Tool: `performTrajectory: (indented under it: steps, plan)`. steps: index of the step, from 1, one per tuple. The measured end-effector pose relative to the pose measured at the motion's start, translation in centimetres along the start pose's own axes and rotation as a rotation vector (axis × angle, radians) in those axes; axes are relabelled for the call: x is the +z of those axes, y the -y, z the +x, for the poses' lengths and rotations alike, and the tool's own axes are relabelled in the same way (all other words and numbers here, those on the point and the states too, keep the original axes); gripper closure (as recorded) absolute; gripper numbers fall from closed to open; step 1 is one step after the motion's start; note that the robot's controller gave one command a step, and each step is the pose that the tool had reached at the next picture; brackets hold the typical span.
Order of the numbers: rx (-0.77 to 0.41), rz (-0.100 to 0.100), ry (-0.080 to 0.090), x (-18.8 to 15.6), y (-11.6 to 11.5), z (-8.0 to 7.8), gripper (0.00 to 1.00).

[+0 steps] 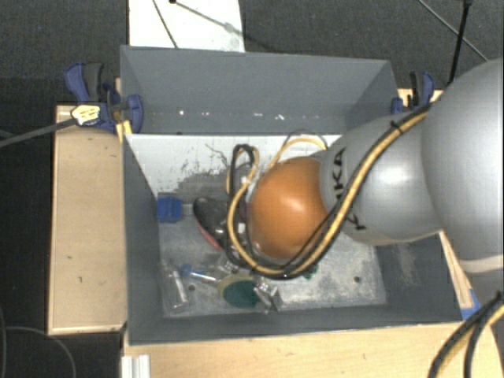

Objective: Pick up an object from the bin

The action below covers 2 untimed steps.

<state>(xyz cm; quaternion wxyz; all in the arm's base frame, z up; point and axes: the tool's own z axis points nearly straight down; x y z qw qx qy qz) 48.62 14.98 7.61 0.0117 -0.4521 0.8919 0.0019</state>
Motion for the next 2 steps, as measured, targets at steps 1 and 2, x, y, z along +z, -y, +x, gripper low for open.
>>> performTrajectory:
  steps: [1,2]
  plan:
    - [0.003,0.003,0.009,-0.3,0.1,-0.3,1.0]
    - [0.011,-0.002,-0.015,-10.0,0.2,-0.7,1.0]
